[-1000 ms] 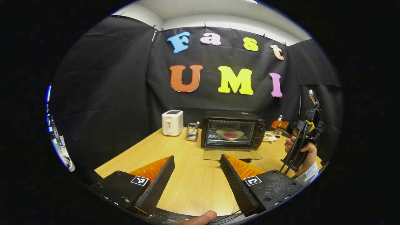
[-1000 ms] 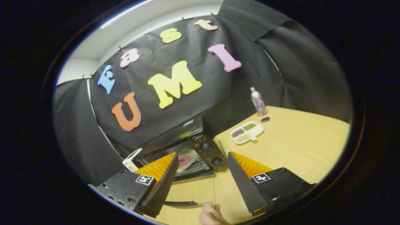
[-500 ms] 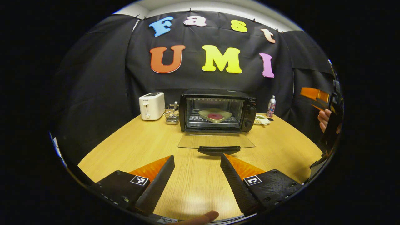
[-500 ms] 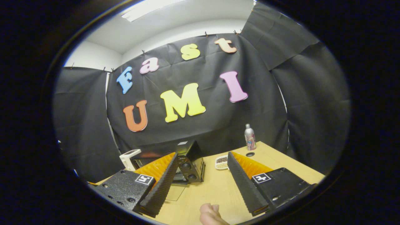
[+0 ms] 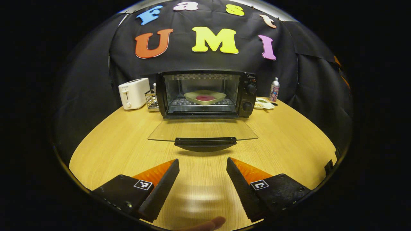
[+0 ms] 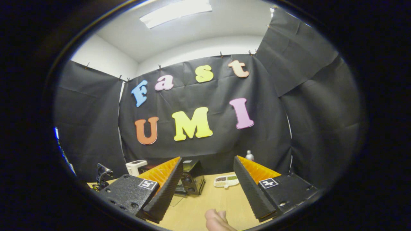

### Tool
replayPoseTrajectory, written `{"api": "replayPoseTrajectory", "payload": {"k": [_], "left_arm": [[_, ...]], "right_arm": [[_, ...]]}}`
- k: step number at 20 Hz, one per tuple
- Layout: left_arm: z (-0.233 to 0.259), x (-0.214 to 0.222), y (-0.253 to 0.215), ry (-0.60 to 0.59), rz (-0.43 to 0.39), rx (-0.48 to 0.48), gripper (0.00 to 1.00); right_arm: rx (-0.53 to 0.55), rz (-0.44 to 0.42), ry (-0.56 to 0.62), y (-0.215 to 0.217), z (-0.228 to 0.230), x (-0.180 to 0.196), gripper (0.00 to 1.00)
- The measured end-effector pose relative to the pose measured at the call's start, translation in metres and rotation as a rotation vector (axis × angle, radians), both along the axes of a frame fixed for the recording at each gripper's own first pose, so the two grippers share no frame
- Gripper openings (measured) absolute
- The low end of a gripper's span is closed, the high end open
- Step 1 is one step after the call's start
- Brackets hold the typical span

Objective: Open the electric oven with the left hand, put the food in, and close the electric oven.

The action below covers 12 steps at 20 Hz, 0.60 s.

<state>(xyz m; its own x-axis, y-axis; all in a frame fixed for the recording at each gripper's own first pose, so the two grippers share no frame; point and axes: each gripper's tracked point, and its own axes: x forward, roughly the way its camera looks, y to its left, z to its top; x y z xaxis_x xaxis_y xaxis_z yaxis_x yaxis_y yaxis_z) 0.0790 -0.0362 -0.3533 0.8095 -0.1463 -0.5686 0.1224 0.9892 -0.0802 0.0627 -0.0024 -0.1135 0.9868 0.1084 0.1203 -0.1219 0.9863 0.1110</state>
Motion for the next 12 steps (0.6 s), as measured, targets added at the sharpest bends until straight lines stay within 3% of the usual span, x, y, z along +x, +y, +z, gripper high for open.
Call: {"api": "replayPoseTrajectory", "payload": {"k": [5,12], "left_arm": [[-0.016,0.023,-0.016,0.045,-0.027,0.025,0.95],[-0.033,0.045,-0.012,0.087,0.001,0.050,0.95]], "right_arm": [[0.014,-0.011,-0.024,-0.019,0.003,-0.006,0.94],[0.008,-0.028,-0.012,-0.039,-0.006,0.007,0.95]]}}
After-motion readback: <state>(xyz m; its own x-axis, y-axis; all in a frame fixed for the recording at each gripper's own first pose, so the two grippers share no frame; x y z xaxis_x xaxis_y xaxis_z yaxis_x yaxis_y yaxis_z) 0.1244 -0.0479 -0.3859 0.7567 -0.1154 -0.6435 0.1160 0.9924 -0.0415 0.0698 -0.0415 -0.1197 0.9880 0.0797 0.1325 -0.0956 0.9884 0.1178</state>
